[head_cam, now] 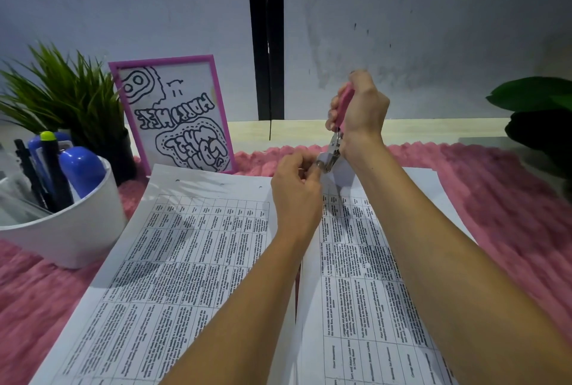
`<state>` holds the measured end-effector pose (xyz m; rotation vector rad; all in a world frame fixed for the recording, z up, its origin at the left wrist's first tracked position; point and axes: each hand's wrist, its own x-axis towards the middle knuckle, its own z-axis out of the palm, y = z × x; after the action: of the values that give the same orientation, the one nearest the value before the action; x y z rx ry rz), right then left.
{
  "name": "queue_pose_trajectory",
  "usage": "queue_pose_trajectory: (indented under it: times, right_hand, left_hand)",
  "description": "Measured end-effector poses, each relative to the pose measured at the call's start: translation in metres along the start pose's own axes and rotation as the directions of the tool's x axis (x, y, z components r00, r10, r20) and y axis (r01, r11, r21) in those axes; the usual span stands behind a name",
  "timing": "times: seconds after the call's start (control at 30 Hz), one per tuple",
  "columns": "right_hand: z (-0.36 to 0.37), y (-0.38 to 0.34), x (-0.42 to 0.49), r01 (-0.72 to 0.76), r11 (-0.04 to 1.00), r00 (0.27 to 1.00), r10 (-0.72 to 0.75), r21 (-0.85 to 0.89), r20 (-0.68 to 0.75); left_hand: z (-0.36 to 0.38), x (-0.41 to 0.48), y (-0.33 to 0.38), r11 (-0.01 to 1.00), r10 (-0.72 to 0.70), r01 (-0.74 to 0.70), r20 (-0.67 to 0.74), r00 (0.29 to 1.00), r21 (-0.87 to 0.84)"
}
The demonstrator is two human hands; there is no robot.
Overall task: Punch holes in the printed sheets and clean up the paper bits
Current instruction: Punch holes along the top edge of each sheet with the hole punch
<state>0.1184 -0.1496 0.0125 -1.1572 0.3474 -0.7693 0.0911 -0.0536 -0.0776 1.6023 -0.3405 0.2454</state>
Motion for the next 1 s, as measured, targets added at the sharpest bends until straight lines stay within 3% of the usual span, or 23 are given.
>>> queue_pose_trajectory:
  times: [0.27,0.5,0.63,0.77,1.0]
  right_hand:
    - [-0.004,0.006,0.006,-0.053,0.999,0.999,0.053,0.007,0.007]
    - [-0.016,0.0,0.011,-0.117,0.991,0.977,0.126,-0.059,0.174]
    - [-0.028,-0.003,0.01,-0.1,0.994,0.963,0.084,0.052,0.257]
    - [-0.037,0.001,0.011,-0.183,0.972,0.963,0.147,0.148,0.224]
    - [-0.058,-0.012,0.031,-0.083,0.995,0.983,0.092,-0.062,0.158]
  left_hand:
    - [0.0,0.001,-0.002,0.999,-0.038,0.036,0.045,0.998,0.039]
    - [0.001,0.0,0.0,0.998,-0.01,0.009,0.024,1.0,0.059]
    - [0.002,-0.002,-0.003,0.99,0.064,-0.066,0.017,0.998,0.127]
    - [0.0,-0.004,0.0,0.978,0.105,-0.114,0.056,0.993,0.177]
    - [-0.005,-0.002,0.007,0.996,-0.007,0.003,0.042,0.999,0.092]
